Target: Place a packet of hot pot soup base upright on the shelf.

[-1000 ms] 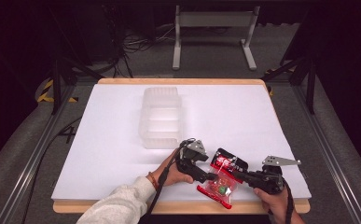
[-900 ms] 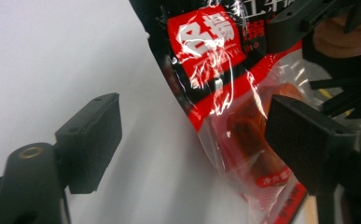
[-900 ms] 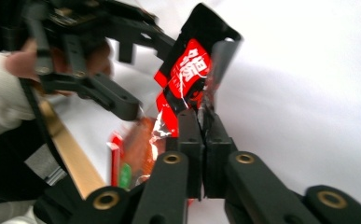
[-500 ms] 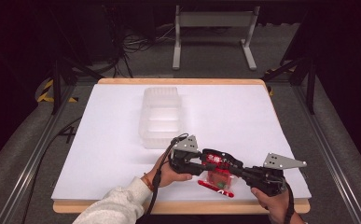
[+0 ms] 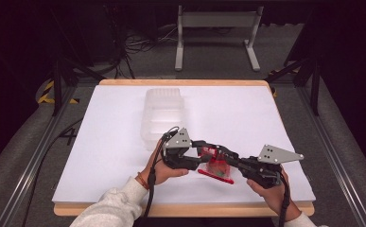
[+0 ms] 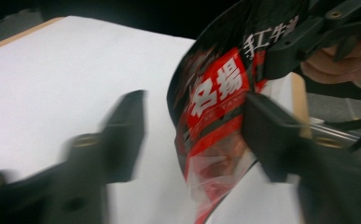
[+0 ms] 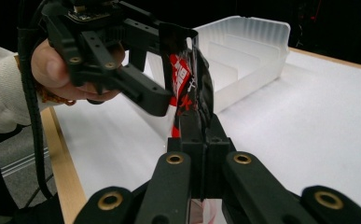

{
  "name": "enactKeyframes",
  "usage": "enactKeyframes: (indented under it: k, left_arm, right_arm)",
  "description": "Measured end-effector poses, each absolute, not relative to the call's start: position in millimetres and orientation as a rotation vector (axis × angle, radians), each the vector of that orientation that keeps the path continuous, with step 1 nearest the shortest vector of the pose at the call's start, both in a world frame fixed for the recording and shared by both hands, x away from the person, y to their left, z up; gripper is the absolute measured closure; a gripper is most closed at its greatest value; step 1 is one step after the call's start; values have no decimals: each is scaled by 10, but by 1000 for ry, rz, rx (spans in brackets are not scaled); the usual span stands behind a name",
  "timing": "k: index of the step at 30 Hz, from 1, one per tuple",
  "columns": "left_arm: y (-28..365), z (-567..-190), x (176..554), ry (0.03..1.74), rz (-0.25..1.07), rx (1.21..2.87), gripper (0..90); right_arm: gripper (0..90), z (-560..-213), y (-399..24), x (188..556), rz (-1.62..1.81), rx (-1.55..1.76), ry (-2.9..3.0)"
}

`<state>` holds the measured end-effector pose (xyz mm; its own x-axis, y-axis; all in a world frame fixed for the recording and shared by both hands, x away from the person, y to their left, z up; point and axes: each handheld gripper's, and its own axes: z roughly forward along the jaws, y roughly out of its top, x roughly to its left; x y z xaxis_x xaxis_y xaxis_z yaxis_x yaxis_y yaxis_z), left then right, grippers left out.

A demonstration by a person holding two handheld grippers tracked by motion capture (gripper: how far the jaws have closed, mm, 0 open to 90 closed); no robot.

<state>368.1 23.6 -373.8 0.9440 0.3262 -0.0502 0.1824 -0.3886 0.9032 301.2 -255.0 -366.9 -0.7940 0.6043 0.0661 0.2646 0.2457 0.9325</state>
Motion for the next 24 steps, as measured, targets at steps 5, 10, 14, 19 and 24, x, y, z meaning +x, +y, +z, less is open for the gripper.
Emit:
enactKeyframes:
  k: [5,10,14,19,24]
  left_arm:
    - [371,-3688,3629,395,242,1967,180]
    - [573,-3711,3480,395,334,2006,149]
    - [803,-3787,3309,408,381,2043,143]
    - [1064,-3959,3140,454,397,2079,135]
    - [1296,-4130,3043,511,409,2103,116]
  right_arm:
    - [900,-3594,-2501,3075,1564,760,2214]
    - [900,-3475,-2470,3198,1559,698,2203]
    - [900,-3350,-2430,3321,1559,651,2184]
    - [900,-3219,-2370,3513,1574,610,2161]
    - [900,-3114,-2257,3761,1581,580,2156]
